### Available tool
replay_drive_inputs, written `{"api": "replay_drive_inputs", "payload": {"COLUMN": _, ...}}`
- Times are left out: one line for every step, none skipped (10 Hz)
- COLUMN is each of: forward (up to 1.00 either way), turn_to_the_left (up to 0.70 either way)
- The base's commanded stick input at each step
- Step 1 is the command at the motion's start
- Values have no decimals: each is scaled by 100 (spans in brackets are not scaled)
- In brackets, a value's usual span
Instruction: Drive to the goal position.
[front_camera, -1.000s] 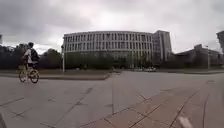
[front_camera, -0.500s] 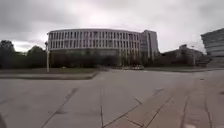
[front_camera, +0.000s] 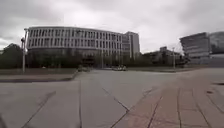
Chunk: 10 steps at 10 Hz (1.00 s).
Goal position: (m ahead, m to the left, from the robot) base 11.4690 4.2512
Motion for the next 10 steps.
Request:
{"api": "replay_drive_inputs", "payload": {"forward": 70, "turn_to_the_left": -16}}
{"api": "replay_drive_inputs", "payload": {"forward": 70, "turn_to_the_left": -9}}
{"api": "replay_drive_inputs", "payload": {"forward": 70, "turn_to_the_left": -1}}
{"api": "replay_drive_inputs", "payload": {"forward": 70, "turn_to_the_left": 32}}
{"api": "replay_drive_inputs", "payload": {"forward": 70, "turn_to_the_left": 31}}
{"api": "replay_drive_inputs", "payload": {"forward": 70, "turn_to_the_left": 20}}
{"api": "replay_drive_inputs", "payload": {"forward": 70, "turn_to_the_left": 10}}
{"api": "replay_drive_inputs", "payload": {"forward": 70, "turn_to_the_left": 2}}
{"api": "replay_drive_inputs", "payload": {"forward": 70, "turn_to_the_left": 0}}
{"api": "replay_drive_inputs", "payload": {"forward": 70, "turn_to_the_left": 0}}
